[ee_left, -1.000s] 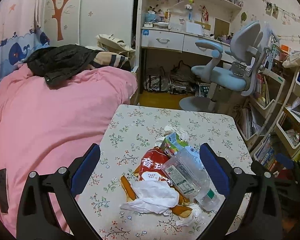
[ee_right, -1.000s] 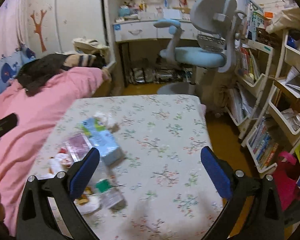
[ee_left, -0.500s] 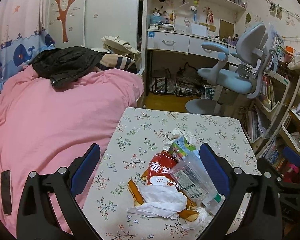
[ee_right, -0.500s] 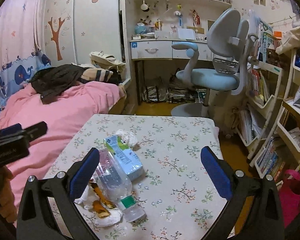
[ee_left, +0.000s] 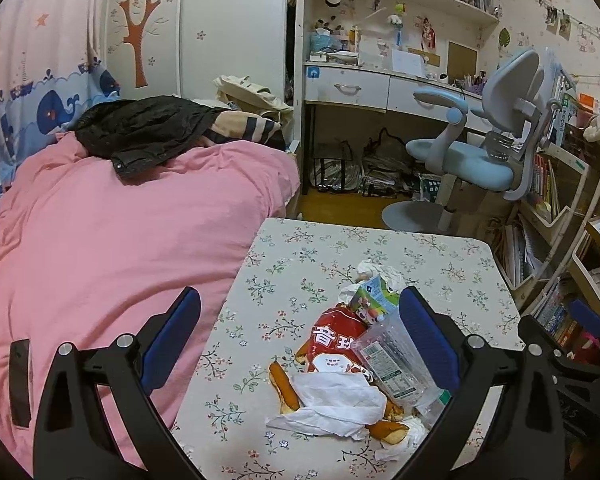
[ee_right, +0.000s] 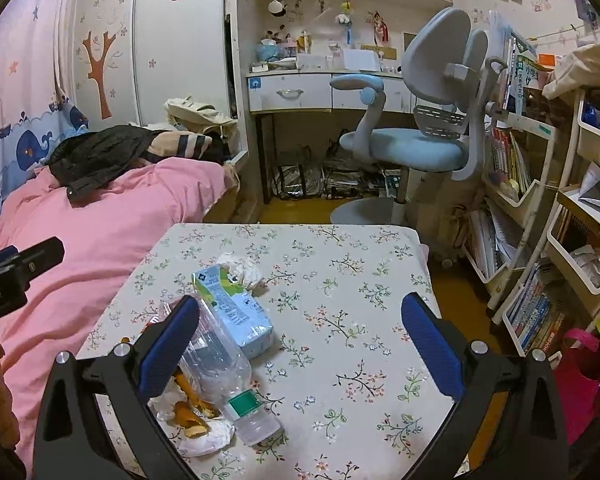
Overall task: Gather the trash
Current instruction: 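Move the right tool toward the clear plastic water bottle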
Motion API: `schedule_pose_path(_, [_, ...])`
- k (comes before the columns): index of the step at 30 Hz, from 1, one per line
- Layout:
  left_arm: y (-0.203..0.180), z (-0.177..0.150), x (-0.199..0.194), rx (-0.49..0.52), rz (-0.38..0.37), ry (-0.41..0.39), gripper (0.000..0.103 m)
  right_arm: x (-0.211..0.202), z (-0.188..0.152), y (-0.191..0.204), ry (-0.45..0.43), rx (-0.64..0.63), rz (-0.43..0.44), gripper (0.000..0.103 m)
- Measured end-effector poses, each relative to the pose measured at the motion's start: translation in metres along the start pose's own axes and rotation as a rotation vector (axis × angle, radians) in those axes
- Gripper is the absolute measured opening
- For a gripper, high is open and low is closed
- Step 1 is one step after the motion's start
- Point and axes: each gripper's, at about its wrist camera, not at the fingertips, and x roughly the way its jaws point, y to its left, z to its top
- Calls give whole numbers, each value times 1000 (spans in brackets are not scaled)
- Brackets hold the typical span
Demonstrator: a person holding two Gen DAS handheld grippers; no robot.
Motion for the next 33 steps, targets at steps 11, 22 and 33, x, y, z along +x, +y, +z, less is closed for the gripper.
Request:
schedule_pose_path(11, [1, -2, 1, 4, 15, 2, 96, 0, 3, 2, 2, -1, 0, 97])
schedule_pose_path(22, [2, -2, 2, 4, 20, 3, 96, 0, 3, -1, 3, -2, 6, 97])
schedule_pose_path(33, [2, -2, 2, 5, 22, 4, 96, 2, 3, 1, 6, -5, 16, 97])
